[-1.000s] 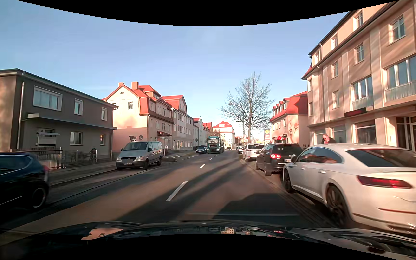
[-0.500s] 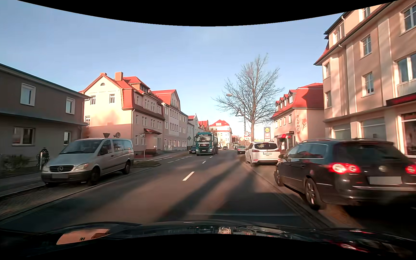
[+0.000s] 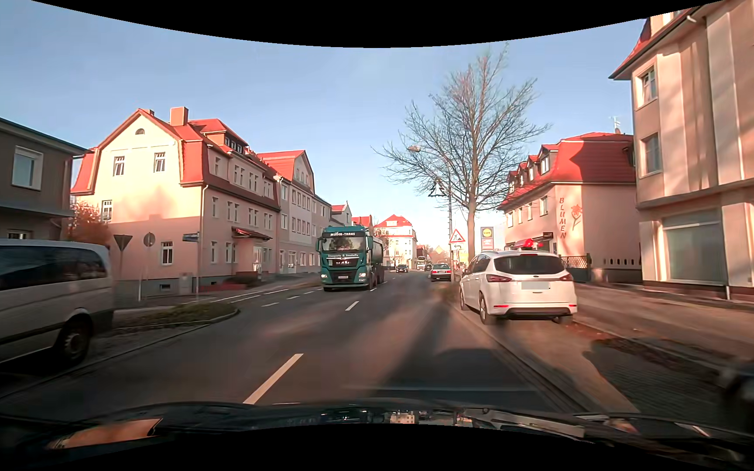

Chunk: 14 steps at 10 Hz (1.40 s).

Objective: Follow the waypoints while adhering to traffic rules and regulations

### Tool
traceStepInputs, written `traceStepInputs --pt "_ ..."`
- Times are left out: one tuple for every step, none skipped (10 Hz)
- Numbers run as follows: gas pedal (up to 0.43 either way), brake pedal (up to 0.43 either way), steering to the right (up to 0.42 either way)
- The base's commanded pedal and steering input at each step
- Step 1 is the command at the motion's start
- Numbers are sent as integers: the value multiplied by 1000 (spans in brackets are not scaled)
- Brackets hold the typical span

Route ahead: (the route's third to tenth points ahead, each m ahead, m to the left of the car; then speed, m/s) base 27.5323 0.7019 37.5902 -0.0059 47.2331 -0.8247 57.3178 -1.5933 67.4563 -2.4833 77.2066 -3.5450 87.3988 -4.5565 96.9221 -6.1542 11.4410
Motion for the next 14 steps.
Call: traceStepInputs --pt "118 0 6" --pt "118 0 5" --pt "118 0 4" --pt "118 0 1" --pt "118 0 1" --pt "130 0 1" --pt "130 0 1" --pt "138 0 1" --pt "138 0 1" --pt "138 0 1" --pt "138 0 1" --pt "138 0 1" --pt "138 0 1" --pt "150 0 1"
